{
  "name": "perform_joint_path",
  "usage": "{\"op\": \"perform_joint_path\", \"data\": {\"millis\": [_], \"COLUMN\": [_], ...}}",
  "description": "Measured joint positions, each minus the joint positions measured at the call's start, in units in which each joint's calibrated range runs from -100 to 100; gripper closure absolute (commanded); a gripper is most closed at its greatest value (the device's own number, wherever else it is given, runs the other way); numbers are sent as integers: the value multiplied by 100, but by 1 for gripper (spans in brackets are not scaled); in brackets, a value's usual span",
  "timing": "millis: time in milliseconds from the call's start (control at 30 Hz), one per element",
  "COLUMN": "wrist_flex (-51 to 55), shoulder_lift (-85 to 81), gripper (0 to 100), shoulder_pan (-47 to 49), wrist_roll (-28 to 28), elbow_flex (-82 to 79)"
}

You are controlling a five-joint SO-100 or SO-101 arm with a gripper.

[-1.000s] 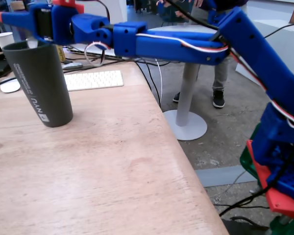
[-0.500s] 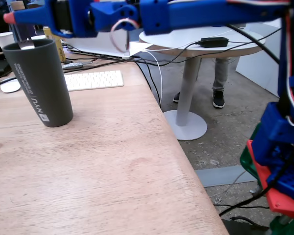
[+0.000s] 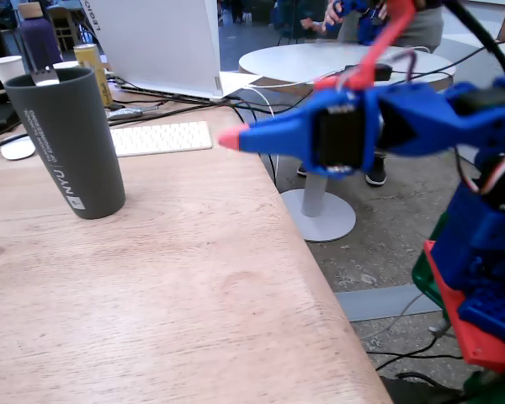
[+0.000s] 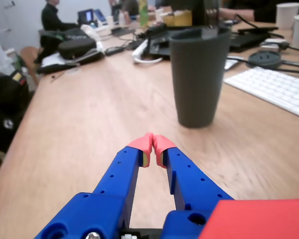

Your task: Grab the fork and place it in gray glass

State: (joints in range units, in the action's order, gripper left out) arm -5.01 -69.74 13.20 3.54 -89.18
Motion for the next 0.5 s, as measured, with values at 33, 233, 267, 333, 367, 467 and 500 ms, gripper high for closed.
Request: {"op": "perform_joint_path", "data": {"millis": [33,233,267,333,367,467,500], "wrist_flex": [0,2791,3395,4108,4282,4472,4480], "shoulder_lift": [-510,-2317,-2551,-2663,-2681,-2681,-2689], "gripper": [100,100,100,100,100,100,100], "shoulder_pan": [-94,-479,-770,-1221,-1221,-1165,-1174], "wrist_roll": [0,24,10,10,10,0,0], "elbow_flex": [-577,-1010,-1010,-1010,-1010,-1010,-1010]}}
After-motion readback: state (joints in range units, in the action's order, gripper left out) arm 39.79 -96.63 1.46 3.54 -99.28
